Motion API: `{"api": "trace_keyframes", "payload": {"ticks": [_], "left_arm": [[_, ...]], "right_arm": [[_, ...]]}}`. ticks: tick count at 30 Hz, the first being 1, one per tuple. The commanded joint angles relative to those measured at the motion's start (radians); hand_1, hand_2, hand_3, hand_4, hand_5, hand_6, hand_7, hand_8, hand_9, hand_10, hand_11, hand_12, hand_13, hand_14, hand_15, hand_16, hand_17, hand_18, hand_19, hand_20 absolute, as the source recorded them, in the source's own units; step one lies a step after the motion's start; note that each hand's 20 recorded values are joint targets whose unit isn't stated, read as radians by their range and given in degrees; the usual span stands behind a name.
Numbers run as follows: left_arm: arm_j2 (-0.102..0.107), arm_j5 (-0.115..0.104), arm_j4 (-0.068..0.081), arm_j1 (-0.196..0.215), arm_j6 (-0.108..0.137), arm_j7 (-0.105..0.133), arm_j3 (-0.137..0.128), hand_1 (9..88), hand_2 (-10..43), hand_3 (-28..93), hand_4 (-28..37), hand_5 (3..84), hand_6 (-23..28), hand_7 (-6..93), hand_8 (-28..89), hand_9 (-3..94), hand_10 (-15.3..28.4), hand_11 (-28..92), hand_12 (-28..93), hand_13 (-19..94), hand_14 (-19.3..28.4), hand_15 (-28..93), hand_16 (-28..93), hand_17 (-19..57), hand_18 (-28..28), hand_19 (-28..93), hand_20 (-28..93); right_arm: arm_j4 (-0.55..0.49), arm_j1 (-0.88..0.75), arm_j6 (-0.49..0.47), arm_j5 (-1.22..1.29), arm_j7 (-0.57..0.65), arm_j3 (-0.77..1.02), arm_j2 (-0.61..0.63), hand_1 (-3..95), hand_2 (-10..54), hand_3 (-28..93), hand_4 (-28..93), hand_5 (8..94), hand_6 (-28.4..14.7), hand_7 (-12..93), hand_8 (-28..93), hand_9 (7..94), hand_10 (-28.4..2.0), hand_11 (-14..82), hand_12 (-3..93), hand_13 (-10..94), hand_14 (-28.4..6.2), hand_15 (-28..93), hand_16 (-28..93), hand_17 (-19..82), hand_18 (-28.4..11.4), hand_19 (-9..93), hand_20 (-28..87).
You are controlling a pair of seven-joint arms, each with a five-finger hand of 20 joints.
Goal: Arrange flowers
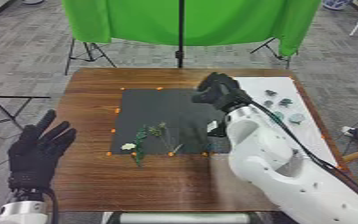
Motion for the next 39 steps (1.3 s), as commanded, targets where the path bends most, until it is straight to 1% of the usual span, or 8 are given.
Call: {"api": "trace_keyframes", "payload": {"ticks": [1,13,14,18,24,30,34,39], "left_arm": [[-0.008,-0.017,0.003,0.019,0.008,0.019,0.019,17.3,12.4,74,-28.3,35.7,7.8,11.1,-10,35.1,20.9,24,11,24,28.4,53,-9,-9.5,28.3,59,8],[-0.044,0.013,0.009,0.003,-0.008,-0.016,0.025,16.6,12.5,74,-28.3,35.6,7.7,11.2,-10,35.2,20.9,24,11,24,28.4,52,-9,-9.4,28.4,59,9],[-0.035,0.004,0.008,0.008,-0.004,-0.003,0.029,16.8,12.5,74,-28.3,35.6,7.7,11.2,-10,35.2,20.8,24,11,24,28.4,52,-9,-9.3,28.4,59,9],[-0.051,0.020,0.011,0.001,-0.015,-0.020,0.024,17.2,12.3,74,-28.3,35.6,7.8,11.2,-10,35.2,20.9,24,11,24,28.4,52,-9,-9.3,28.4,59,9],[-0.050,0.021,0.014,-0.011,-0.016,-0.016,0.031,17.2,12.2,74,-28.3,35.6,7.8,11.2,-10,35.1,20.9,24,11,24,28.4,52,-9,-9.4,28.4,59,9],[-0.054,0.020,0.014,-0.006,-0.015,-0.012,0.032,17.3,12.1,74,-28.3,35.6,7.8,11.2,-10,35.1,20.9,24,11,24,28.4,53,-9,-9.4,28.4,59,9],[-0.065,0.031,0.012,-0.008,-0.019,-0.026,0.027,17.4,12.1,74,-28.3,35.6,7.8,11.2,-10,35.1,20.9,25,11,24,28.4,52,-9,-9.4,28.4,58,9],[-0.067,0.032,0.009,-0.003,-0.016,-0.025,0.022,17.5,12.1,74,-28.3,35.6,7.8,11.3,-10,35.0,20.8,24,11,24,28.4,52,-9,-9.4,28.4,58,9]], "right_arm": [[0.051,-0.183,0.067,-0.038,0.120,0.171,0.224,37.1,-9.5,75,-28,62.8,0.6,13,-12,68.8,-13.7,29.3,15.1,59,-12.3,70,13,17,-22.8,79,47],[0.174,-0.156,0.040,-0.127,0.202,0.110,0.270,37.1,-9.5,77,-28,60.5,0.7,13,-13,63.4,-15.0,24.6,14.3,56,-13.3,70,12,17,-23.0,79,46],[0.187,-0.134,0.049,-0.136,0.208,0.083,0.270,37.0,-9.5,77,-28,60.2,0.7,14,-13,63.3,-15.0,24.5,14.4,56,-13.2,70,12,17,-23.0,79,46],[0.219,-0.068,0.031,-0.139,0.213,0.015,0.257,36.9,-9.5,77,-28,56.8,0.8,13,-13,62.9,-14.9,24.9,14.6,56,-13.3,71,11,17,-23.3,80,45],[0.307,0.034,0.008,-0.113,0.220,-0.098,0.230,36.9,-9.5,77,-28,54.6,1.3,14,-13,63.5,-14.7,26.8,15.0,56,-13.2,72,11,17,-23.5,80,45],[0.355,0.085,0.001,-0.138,0.206,-0.214,0.209,42.0,-9.5,77,-28,65.3,2.8,15,-13,71.4,-11.7,29.6,15.8,61,-10.6,71,12,19,-23.1,80,45],[0.358,0.060,0.043,-0.166,0.213,-0.218,0.201,53.7,-9.5,66,-28,79.7,3.0,17,-2,86.3,-7.3,15.8,32.2,68,-7.2,69,19,22,-22.0,83,45],[0.323,0.035,0.088,-0.201,0.214,-0.186,0.213,58.0,-9.5,65,-28,86.9,2.8,18,2,93.5,-5.5,17.5,36.1,75,-4.8,66,24,26,-21.9,85,45]]}}
